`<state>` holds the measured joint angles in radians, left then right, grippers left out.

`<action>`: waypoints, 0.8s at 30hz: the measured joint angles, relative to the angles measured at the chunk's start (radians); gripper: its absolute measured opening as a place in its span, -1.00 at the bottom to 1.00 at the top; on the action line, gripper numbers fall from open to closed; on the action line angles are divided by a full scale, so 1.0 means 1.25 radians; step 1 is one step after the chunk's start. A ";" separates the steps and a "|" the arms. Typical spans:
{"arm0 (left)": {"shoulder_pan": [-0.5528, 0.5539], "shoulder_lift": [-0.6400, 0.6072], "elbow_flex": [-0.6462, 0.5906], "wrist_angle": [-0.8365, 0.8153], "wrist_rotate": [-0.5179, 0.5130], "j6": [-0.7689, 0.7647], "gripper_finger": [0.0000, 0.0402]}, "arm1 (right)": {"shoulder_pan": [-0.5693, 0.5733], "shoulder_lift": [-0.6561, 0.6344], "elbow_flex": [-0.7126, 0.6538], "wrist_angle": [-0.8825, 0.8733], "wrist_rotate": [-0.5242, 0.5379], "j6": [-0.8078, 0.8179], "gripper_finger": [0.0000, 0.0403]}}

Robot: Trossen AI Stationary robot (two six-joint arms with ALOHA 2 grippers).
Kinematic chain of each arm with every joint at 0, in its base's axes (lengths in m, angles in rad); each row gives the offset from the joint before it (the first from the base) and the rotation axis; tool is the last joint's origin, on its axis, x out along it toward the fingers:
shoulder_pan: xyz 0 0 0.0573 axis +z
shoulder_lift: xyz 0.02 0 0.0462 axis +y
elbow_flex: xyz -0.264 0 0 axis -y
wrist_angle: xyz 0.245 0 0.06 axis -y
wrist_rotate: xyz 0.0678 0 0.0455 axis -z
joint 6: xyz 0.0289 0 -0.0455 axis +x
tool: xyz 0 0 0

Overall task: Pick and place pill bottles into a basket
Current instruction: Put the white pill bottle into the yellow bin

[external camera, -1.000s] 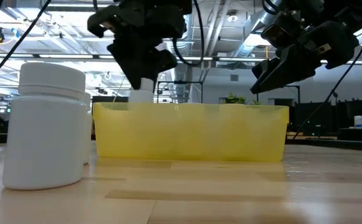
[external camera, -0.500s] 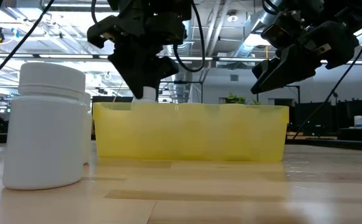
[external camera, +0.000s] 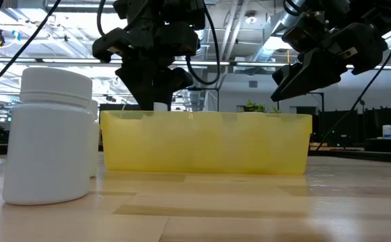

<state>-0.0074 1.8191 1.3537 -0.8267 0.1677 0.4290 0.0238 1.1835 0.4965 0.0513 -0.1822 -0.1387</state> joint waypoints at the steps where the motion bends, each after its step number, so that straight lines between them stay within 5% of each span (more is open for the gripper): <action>1: 0.002 0.000 0.000 0.001 0.000 0.005 -0.20 | 0.000 0.000 0.000 0.000 0.000 0.000 -0.38; 24: 0.020 0.022 -0.001 0.012 0.034 0.061 -0.16 | 0.000 0.000 0.000 0.000 0.002 0.006 -0.38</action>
<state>0.0177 1.8462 1.3525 -0.8120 0.2108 0.5052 0.0238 1.1835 0.4965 0.0513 -0.1799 -0.1310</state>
